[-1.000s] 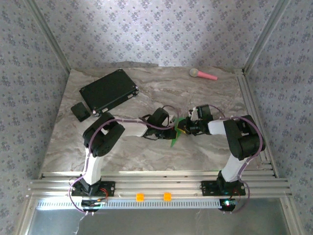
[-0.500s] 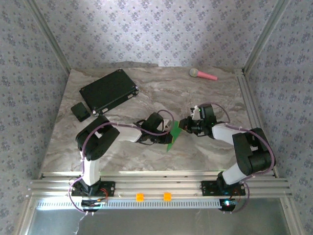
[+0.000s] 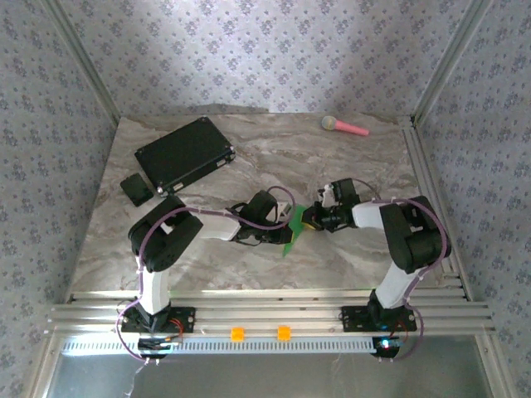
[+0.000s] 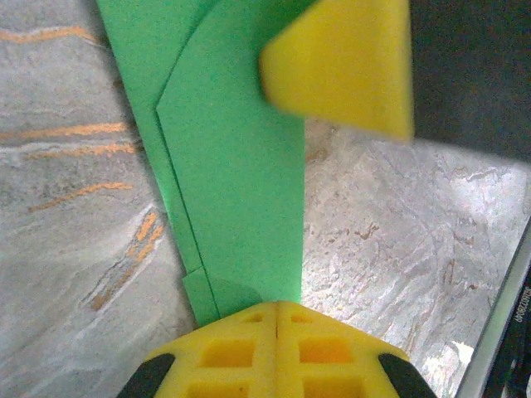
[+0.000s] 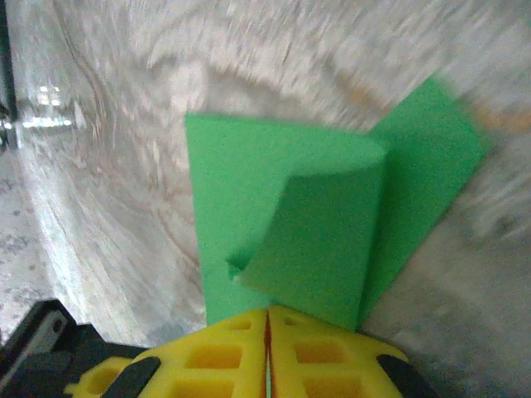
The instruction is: Fold a paper plane with a square sheet of paper (pick it up from the middle)
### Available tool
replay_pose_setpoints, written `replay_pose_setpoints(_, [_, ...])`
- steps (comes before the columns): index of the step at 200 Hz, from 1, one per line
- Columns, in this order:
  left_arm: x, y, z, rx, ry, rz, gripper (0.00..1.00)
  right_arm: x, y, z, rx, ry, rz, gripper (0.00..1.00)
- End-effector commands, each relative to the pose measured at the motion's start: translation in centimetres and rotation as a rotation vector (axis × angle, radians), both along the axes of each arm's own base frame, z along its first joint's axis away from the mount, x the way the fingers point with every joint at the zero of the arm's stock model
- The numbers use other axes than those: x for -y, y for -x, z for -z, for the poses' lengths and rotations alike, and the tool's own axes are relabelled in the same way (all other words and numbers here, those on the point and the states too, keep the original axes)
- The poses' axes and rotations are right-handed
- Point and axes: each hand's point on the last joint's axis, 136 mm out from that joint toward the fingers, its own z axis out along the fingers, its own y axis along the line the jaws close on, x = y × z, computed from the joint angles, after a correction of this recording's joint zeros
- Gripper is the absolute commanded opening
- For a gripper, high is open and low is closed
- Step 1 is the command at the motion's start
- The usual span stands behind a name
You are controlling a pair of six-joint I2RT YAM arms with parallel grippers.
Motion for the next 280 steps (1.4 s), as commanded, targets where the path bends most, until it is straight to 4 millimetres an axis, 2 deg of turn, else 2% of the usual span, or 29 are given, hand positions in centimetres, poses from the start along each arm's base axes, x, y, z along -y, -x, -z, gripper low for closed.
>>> replay_pose_setpoints(1, [-5.2, 4.0, 6.1, -0.173, -0.244, 0.004, 0.00, 3.0, -2.0, 1.1, 0.018, 0.090, 0.068, 0.11])
replay_pose_setpoints(33, [-5.4, 4.0, 6.3, -0.175, -0.247, 0.002, 0.00, 4.0, -3.3, 0.1, 0.034, 0.064, 0.098, 0.12])
replay_pose_setpoints(67, [-5.3, 3.8, 6.1, -0.169, -0.242, -0.006, 0.00, 2.8, -3.2, -4.4, 0.137, 0.009, 0.070, 0.14])
replay_pose_setpoints(87, [-5.1, 3.6, 6.0, -0.166, -0.239, -0.008, 0.00, 1.4, -2.1, -5.6, 0.180, 0.013, 0.050, 0.15])
replay_pose_setpoints(108, [-4.9, 3.5, 5.9, -0.163, -0.235, -0.009, 0.00, -0.5, -0.8, -4.4, 0.168, 0.028, 0.006, 0.14])
replay_pose_setpoints(130, [-4.8, 3.5, 5.8, -0.163, -0.232, -0.006, 0.00, -1.6, 0.1, -1.9, 0.092, 0.037, -0.020, 0.13])
replay_pose_setpoints(156, [-4.9, 3.5, 5.8, -0.162, -0.232, -0.003, 0.00, 0.0, -0.9, 0.4, 0.046, 0.069, -0.012, 0.13])
replay_pose_setpoints(195, [-4.8, 3.5, 5.7, -0.163, -0.234, 0.001, 0.00, 4.1, -3.3, 1.6, 0.014, 0.093, 0.095, 0.13])
replay_pose_setpoints(216, [-4.7, 3.4, 5.5, -0.159, -0.229, 0.002, 0.00, 5.3, -4.3, 1.6, 0.011, 0.071, 0.127, 0.13])
replay_pose_setpoints(240, [-4.6, 3.4, 5.6, -0.162, -0.229, 0.001, 0.00, 5.5, -5.0, 0.6, 0.029, 0.065, 0.127, 0.12])
replay_pose_setpoints(280, [-4.4, 3.2, 5.4, -0.159, -0.220, -0.003, 0.00, 4.7, -5.3, -3.7, 0.118, 0.054, 0.115, 0.13])
